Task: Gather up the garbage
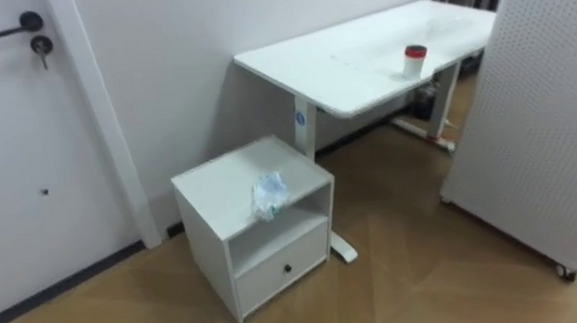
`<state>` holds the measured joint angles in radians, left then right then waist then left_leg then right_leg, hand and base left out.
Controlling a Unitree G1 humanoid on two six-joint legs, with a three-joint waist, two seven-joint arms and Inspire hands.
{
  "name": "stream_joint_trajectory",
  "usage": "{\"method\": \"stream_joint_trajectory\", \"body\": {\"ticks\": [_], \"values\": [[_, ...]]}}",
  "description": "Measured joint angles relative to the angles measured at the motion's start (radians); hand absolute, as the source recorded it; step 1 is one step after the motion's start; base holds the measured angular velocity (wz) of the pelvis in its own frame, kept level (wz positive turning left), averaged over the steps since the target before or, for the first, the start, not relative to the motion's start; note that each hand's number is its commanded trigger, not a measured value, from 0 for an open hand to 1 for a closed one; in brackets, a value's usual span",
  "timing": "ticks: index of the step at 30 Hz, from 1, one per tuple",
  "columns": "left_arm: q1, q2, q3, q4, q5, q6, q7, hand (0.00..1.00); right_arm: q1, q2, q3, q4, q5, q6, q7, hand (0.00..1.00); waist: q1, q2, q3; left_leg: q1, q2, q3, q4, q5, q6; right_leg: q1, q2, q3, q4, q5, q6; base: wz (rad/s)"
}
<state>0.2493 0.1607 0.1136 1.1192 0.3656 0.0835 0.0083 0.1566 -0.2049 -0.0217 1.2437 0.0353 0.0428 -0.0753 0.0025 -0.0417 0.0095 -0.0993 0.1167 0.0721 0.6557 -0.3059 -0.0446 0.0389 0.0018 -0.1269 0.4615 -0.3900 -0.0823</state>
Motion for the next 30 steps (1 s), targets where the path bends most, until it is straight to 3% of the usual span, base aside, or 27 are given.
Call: {"method": "stream_joint_trajectory", "body": {"ticks": [1,2,4,5,7,8,9,10,11,13,15,16,17,18,20,22,23,25,27,28,29,30], "values": [[-0.001,0.000,0.000,0.000,0.000,0.000,0.000,0.00,0.001,-0.001,0.000,0.000,0.006,0.001,-0.001,1.00,0.001,-0.002,0.0003,-0.017,-0.008,-0.004,0.007,0.000,0.001,0.000,0.002,0.016,0.010,-0.006,-0.007,0.26],[-0.007,-0.002,-0.011,0.000,0.001,0.000,0.000,0.00,0.007,-0.007,-0.001,0.002,0.008,0.002,-0.005,1.00,-0.009,-0.005,0.0002,-0.059,-0.052,-0.002,0.001,-0.012,0.014,-0.006,0.003,0.050,0.014,-0.013,-0.014,0.32],[-0.008,-0.005,-0.039,-0.005,0.000,-0.002,0.001,0.00,0.000,-0.026,0.000,0.004,0.007,0.013,-0.010,1.00,0.008,-0.011,-0.0025,-0.158,-0.152,0.012,-0.082,0.002,0.027,-0.011,-0.011,0.107,0.008,-0.022,-0.019,-0.03],[-0.005,-0.004,-0.039,-0.005,0.000,-0.001,0.001,0.00,-0.005,-0.029,0.000,0.005,0.007,0.013,-0.013,1.00,0.009,-0.008,-0.0007,-0.179,-0.167,0.018,-0.122,0.022,0.038,-0.005,-0.011,0.114,0.001,-0.022,-0.017,-0.40],[0.012,0.007,-0.037,0.001,-0.001,0.001,0.008,0.00,-0.005,-0.029,0.002,0.006,-0.010,0.015,-0.022,1.00,0.020,-0.005,0.0011,-0.227,-0.174,0.034,-0.263,0.163,0.057,0.028,-0.014,0.135,-0.024,-0.039,-0.016,-0.50],[0.016,0.009,-0.037,0.001,0.000,0.001,0.009,0.00,0.000,-0.030,0.003,0.005,-0.014,0.015,-0.022,1.00,0.022,-0.010,-0.0021,-0.227,-0.175,0.031,-0.288,0.200,0.059,0.040,-0.016,0.147,-0.033,-0.045,-0.012,-0.52],[0.018,0.009,-0.037,0.001,-0.001,-0.005,0.010,0.00,0.015,-0.033,0.011,0.001,-0.016,0.017,-0.021,1.00,0.028,-0.017,-0.0075,-0.226,-0.180,0.036,-0.305,0.255,0.069,0.054,-0.023,0.164,-0.041,-0.054,0.005,-0.33],[0.020,0.008,-0.038,0.001,-0.002,-0.019,0.010,0.00,0.026,-0.035,0.012,-0.004,-0.016,0.021,-0.016,1.00,0.026,-0.023,-0.0107,-0.221,-0.186,0.053,-0.291,0.268,0.109,0.067,-0.033,0.169,-0.057,-0.064,0.018,-0.28],[0.016,0.008,-0.038,0.000,-0.002,-0.026,0.011,0.00,0.029,-0.034,0.015,-0.004,-0.015,0.024,-0.015,1.00,0.026,-0.030,-0.0157,-0.222,-0.186,0.064,-0.274,0.260,0.121,0.072,-0.037,0.168,-0.065,-0.066,0.023,-0.25],[0.000,0.009,-0.036,-0.001,-0.002,-0.043,0.013,0.00,0.020,-0.031,0.014,-0.006,-0.018,0.024,-0.015,1.00,0.024,-0.042,-0.0061,-0.224,-0.183,0.086,-0.200,0.207,0.138,0.097,-0.053,0.152,-0.088,-0.052,0.056,-0.39],[-0.013,0.010,-0.037,0.000,-0.003,-0.048,0.023,0.00,-0.005,-0.031,0.020,-0.007,-0.030,0.024,-0.017,1.00,0.022,-0.048,0.0037,-0.248,-0.175,0.088,-0.101,0.172,0.144,0.127,-0.069,0.158,-0.114,-0.046,0.066,-0.42],[-0.022,0.010,-0.037,0.001,-0.011,-0.050,0.025,0.00,-0.019,-0.032,0.026,-0.014,-0.036,0.024,-0.018,1.00,0.027,-0.048,0.0149,-0.297,-0.174,0.096,-0.012,0.149,0.142,0.155,-0.073,0.176,-0.121,-0.047,0.067,-0.33],[-0.022,0.008,-0.038,0.001,-0.015,-0.055,0.024,0.00,-0.016,-0.034,0.030,-0.020,-0.033,0.025,-0.019,1.00,0.030,-0.044,0.0064,-0.303,-0.178,0.090,-0.023,0.140,0.136,0.158,-0.072,0.187,-0.116,-0.052,0.068,-0.09],[-0.036,0.006,-0.038,0.001,-0.019,-0.062,0.019,0.00,-0.013,-0.040,0.037,-0.031,-0.033,0.038,-0.019,1.00,0.028,-0.042,-0.0106,-0.304,-0.181,0.085,-0.081,0.123,0.149,0.150,-0.071,0.178,-0.081,-0.075,0.072,0.07],[-0.055,0.013,-0.037,0.002,-0.021,-0.067,0.025,0.00,-0.017,-0.031,0.041,-0.048,-0.050,0.052,-0.021,1.00,0.041,-0.057,-0.0115,-0.297,-0.201,0.095,-0.055,0.078,0.153,0.099,-0.097,0.160,0.043,-0.110,0.106,0.07],[-0.083,0.014,-0.039,0.005,-0.022,-0.071,0.036,0.00,-0.036,-0.033,0.042,-0.052,-0.054,0.053,-0.035,1.00,0.065,-0.066,-0.0083,-0.288,-0.203,0.114,-0.036,0.054,0.174,0.030,-0.120,0.136,0.195,-0.094,0.139,-0.18],[-0.092,0.014,-0.039,0.007,-0.022,-0.071,0.049,0.00,-0.048,-0.031,0.041,-0.072,-0.046,0.053,-0.044,1.00,0.079,-0.069,-0.0068,-0.275,-0.203,0.125,-0.027,0.038,0.180,-0.008,-0.136,0.116,0.289,-0.062,0.163,-0.20],[-0.104,0.018,-0.046,0.004,-0.022,-0.071,0.057,0.00,-0.068,-0.027,0.042,-0.086,-0.035,0.040,-0.047,1.00,0.078,-0.063,-0.0070,-0.253,-0.203,0.127,-0.034,0.021,0.189,-0.054,-0.157,0.078,0.398,0.023,0.163,-0.06],[-0.117,0.019,-0.051,0.002,-0.022,-0.088,0.077,0.00,-0.094,-0.027,0.042,-0.092,-0.013,0.023,-0.048,1.00,0.087,-0.049,-0.0005,-0.212,-0.197,0.125,-0.055,0.002,0.193,-0.117,-0.171,0.061,0.521,0.176,0.154,-0.08],[-0.120,0.019,-0.053,0.001,-0.022,-0.090,0.080,0.00,-0.098,-0.026,0.042,-0.094,0.001,0.017,-0.047,1.00,0.088,-0.046,0.0008,-0.202,-0.195,0.121,-0.060,-0.005,0.193,-0.128,-0.172,0.056,0.541,0.218,0.150,-0.12],[-0.121,0.021,-0.064,0.000,-0.022,-0.091,0.091,0.00,-0.099,-0.026,0.050,-0.106,0.035,0.004,-0.043,1.00,0.090,-0.039,0.0015,-0.182,-0.190,0.116,-0.077,-0.012,0.195,-0.158,-0.177,0.042,0.575,0.255,0.149,-0.16],[-0.127,0.022,-0.081,-0.004,-0.023,-0.092,0.104,0.00,-0.101,-0.026,0.063,-0.121,0.081,-0.011,-0.044,1.00,0.091,-0.028,0.0098,-0.166,-0.176,0.117,-0.086,-0.018,0.195,-0.206,-0.174,0.031,0.606,0.221,0.144,-0.21]]}}
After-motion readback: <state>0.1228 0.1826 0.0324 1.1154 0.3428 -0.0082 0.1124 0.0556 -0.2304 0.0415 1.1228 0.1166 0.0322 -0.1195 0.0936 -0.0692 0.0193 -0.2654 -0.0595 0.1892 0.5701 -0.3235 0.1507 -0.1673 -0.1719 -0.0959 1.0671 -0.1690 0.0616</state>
